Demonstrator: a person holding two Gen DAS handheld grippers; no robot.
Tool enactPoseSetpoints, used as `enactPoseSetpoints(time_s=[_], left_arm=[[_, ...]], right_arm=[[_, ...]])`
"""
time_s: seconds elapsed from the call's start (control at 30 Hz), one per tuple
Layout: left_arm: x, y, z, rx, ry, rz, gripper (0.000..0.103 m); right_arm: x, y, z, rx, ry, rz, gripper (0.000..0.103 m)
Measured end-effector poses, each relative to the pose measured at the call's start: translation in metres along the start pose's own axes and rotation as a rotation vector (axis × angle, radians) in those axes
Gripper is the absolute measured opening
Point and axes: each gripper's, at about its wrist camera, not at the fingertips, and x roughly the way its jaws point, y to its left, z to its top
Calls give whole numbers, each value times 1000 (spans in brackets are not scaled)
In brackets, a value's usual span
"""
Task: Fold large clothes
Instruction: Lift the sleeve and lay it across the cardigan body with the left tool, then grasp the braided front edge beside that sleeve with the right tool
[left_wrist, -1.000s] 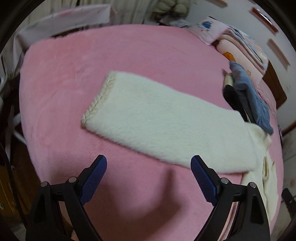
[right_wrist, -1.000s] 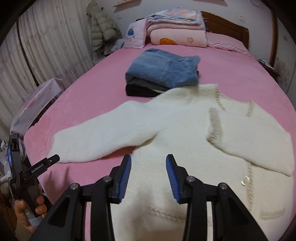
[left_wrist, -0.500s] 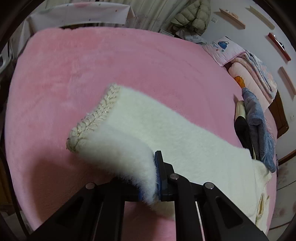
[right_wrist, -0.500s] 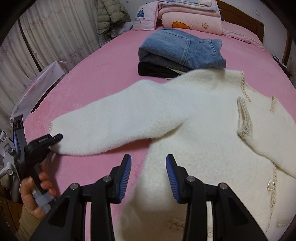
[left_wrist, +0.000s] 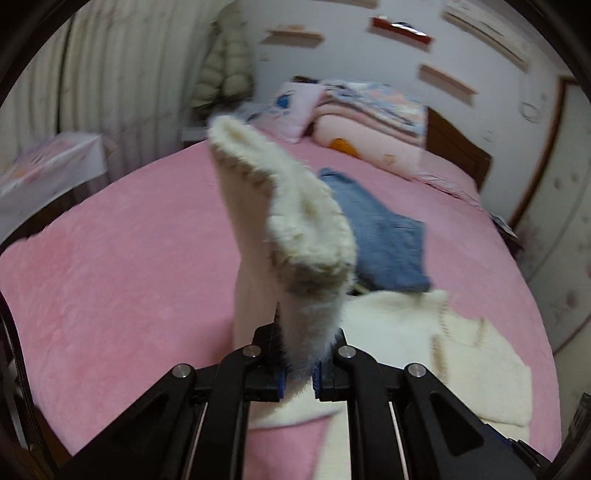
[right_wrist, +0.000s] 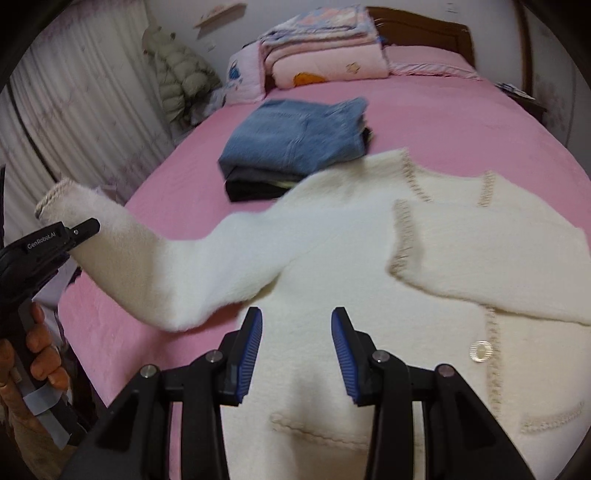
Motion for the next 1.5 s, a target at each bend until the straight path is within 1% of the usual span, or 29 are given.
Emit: enactPoseSetpoints(time_s=[0.07,0.13,0.2,0.27,0.37,0.4,0.43,0.5,0.57,0.6,0.63,0.67,0.7,0.73,0.77,0.8,0.83,0.87,0.93,1.0,1.07,1.13,1.17,1.23,1.3,1.4,1.47,1.5], left_arm=[[-1,-37,0,53,-1,-47,8],[-3,-72,-8,106,13,-94,8],[8,-110,-22,160,48,-141,8],[24,-141,-40,203,90,-175,8],[59,-187,-76,277,176,-185,9],[76,-202,-92,309,221,-178,9],[84,-206,-104,328,253,-173,10],[116,-221,-132,374,368,-158,18],[125,-222,-152,398,431,-137,19],[128,-222,-156,411,441,-124,21],[127,-220,-157,415,439,-129,22],[123,-213,-158,410,437,-138,30],[119,-209,-153,398,431,-151,47],[112,-202,-146,383,417,-161,58],[103,-195,-139,369,390,-171,72],[90,-188,-133,359,350,-179,79],[75,-177,-125,352,307,-180,81],[60,-165,-117,349,262,-166,82],[44,-143,-106,340,201,-127,84],[34,-113,-96,309,152,-74,88],[35,-87,-94,273,131,-15,88],[44,-61,-98,237,146,32,88],[51,-45,-102,212,171,63,88],[70,-29,-113,176,222,96,88],[81,-13,-124,137,264,105,88],[90,0,-136,99,294,103,88],[97,4,-141,84,311,104,88],[95,5,-143,78,320,103,88]], right_arm=[[-18,-25,0,39,-35,-23,39],[-31,-49,-3,70,-60,-60,39],[-40,-74,-9,108,-70,-97,39],[-47,-102,-16,153,-70,-134,39],[-51,-138,-28,203,-53,-183,39],[-49,-150,-32,214,-38,-207,39],[-48,-158,-35,220,-29,-219,39],[-44,-171,-41,225,-8,-240,39],[-38,-181,-45,230,16,-241,39],[-34,-184,-46,238,27,-231,39],[-33,-187,-48,245,34,-217,39],[-30,-188,-47,248,42,-200,39],[-27,-187,-46,248,47,-183,39],[-24,-186,-44,248,55,-159,39],[-21,-183,-40,248,60,-131,39],[-18,-180,-38,246,61,-110,39],[-14,-176,-34,241,62,-92,43],[-11,-171,-31,236,60,-78,47],[-5,-162,-22,229,58,-38,52],[3,-155,-14,237,68,17,54],[17,-148,-4,240,85,46,55],[30,-142,1,220,91,41,55],[37,-140,2,210,96,32,55],[53,-139,3,196,122,24,55],[68,-140,2,196,154,24,55],[92,-142,0,199,193,22,55],[101,-140,0,197,196,15,54],[105,-136,1,183,190,14,52]])
